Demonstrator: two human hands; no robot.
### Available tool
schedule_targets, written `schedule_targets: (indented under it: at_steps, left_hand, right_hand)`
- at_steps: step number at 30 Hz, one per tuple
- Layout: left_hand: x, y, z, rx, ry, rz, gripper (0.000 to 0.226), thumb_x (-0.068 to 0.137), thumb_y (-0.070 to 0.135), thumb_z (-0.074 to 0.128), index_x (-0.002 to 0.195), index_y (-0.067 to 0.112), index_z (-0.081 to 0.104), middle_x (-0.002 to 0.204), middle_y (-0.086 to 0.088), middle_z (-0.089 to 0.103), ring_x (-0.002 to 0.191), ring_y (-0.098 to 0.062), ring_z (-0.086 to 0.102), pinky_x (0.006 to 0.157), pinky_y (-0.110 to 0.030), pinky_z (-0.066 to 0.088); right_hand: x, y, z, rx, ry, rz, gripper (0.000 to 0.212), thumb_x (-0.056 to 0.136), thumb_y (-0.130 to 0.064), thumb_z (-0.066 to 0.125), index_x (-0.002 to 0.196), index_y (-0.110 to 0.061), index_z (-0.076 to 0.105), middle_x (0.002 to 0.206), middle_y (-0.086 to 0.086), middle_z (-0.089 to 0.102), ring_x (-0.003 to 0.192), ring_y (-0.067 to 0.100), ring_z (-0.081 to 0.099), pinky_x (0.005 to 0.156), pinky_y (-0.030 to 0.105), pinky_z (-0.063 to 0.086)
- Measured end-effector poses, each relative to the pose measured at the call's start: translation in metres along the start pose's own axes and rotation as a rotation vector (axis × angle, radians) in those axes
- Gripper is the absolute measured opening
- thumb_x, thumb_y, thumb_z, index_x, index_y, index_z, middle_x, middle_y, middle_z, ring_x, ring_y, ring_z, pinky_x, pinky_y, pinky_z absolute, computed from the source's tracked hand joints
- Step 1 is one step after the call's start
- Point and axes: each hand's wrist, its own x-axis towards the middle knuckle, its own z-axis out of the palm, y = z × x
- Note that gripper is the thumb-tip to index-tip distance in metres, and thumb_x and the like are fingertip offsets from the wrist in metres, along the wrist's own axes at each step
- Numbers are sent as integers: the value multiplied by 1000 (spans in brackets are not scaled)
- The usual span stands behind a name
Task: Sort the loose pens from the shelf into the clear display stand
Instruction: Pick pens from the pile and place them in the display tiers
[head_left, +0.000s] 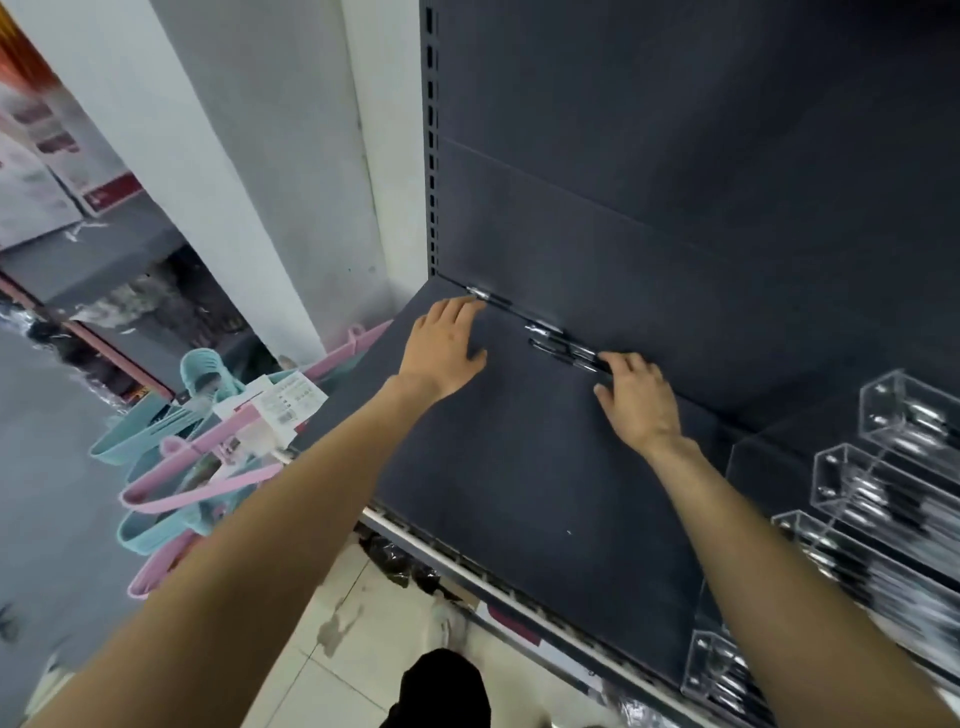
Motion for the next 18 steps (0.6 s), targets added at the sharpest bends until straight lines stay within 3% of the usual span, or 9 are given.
schedule_targets:
  at_steps: [6, 11, 16, 18]
  left_hand:
    - [43, 2, 14, 151, -95, 172, 57, 92, 28, 51, 145, 18, 32, 149, 0, 36, 138, -22, 27, 111, -36, 21]
    - [57, 4, 22, 276, -92, 247, 44, 96, 34, 44, 138, 21, 39, 140, 0, 40, 131, -23, 33, 109, -36, 22]
    - [63, 11, 20, 325, -186, 296, 24, 101, 24, 39, 122, 14, 47, 124, -5, 49, 117, -24, 45, 101, -35, 34]
    - [54, 10, 16, 201, -189, 265, 20, 101, 21, 40, 116, 11, 50, 116, -6, 54, 108, -24, 51, 90, -33, 42]
  right_hand:
    - [7, -4, 2, -139, -22, 1, 50, 94, -36, 51, 137, -15, 38, 127, 11, 45, 116, 30, 42, 96, 42, 39]
    - [6, -3, 0, -174, -32, -35, 37, 95, -33, 50, 125, -11, 47, 121, 11, 43, 112, 27, 42, 87, 38, 45]
    - [-5, -6, -4, -308, -215, -132, 22, 101, -24, 34, 113, -7, 41, 116, 14, 52, 106, 27, 50, 74, 36, 44]
    - [-17, -5, -10, -308, -261, -153, 18, 103, -22, 29, 108, -8, 40, 114, 13, 54, 101, 27, 52, 71, 34, 40]
